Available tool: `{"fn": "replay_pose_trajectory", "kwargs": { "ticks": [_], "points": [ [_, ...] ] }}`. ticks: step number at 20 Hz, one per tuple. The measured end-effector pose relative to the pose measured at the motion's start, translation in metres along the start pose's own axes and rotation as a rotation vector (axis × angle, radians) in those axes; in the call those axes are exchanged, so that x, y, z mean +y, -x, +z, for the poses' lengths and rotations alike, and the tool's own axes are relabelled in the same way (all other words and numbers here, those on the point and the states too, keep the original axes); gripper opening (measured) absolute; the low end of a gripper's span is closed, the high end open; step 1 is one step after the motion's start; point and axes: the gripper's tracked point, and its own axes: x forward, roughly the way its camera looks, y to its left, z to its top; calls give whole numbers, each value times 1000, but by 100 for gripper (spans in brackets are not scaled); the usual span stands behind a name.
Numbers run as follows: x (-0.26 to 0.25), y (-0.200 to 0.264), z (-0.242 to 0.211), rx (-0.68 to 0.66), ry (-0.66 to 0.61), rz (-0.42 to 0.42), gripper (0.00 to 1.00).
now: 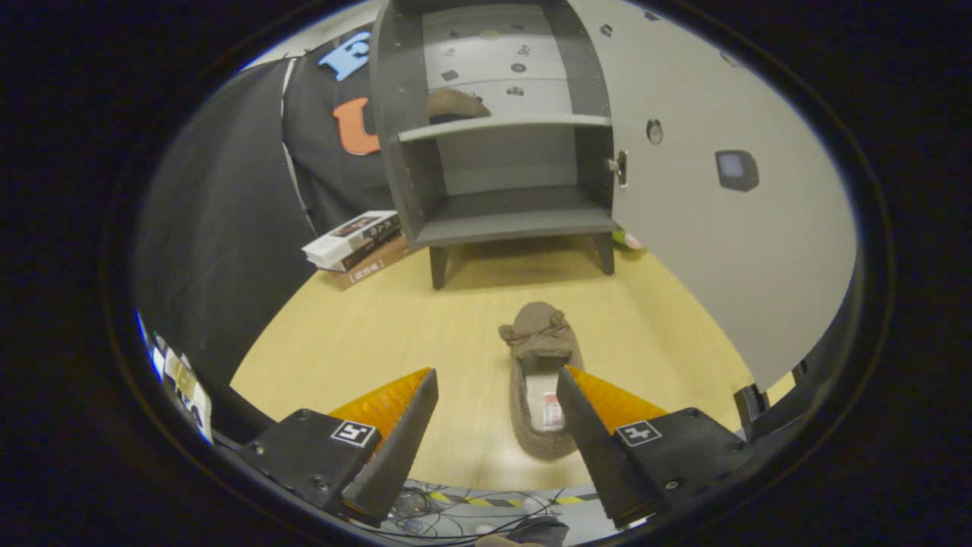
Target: Open the shoe cabinet door, grab the shoes and put them into the shoe cabinet, then close the shoe cabinet door.
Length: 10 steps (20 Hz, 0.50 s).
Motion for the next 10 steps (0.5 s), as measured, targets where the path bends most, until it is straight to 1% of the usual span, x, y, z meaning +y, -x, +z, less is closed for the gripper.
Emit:
{"fn": "replay_pose_trajectory", "kwargs": {
  "ticks": [3,5,7,10],
  "points": [
    [-3,-41,-17,98,-46,-4,100],
    [-10,-64,-21,136,-61,-18,100],
    [-8,-83,-14,128,-101,-1,99],
    [-8,-108,-8,152,-83,2,99]
  ]
}}
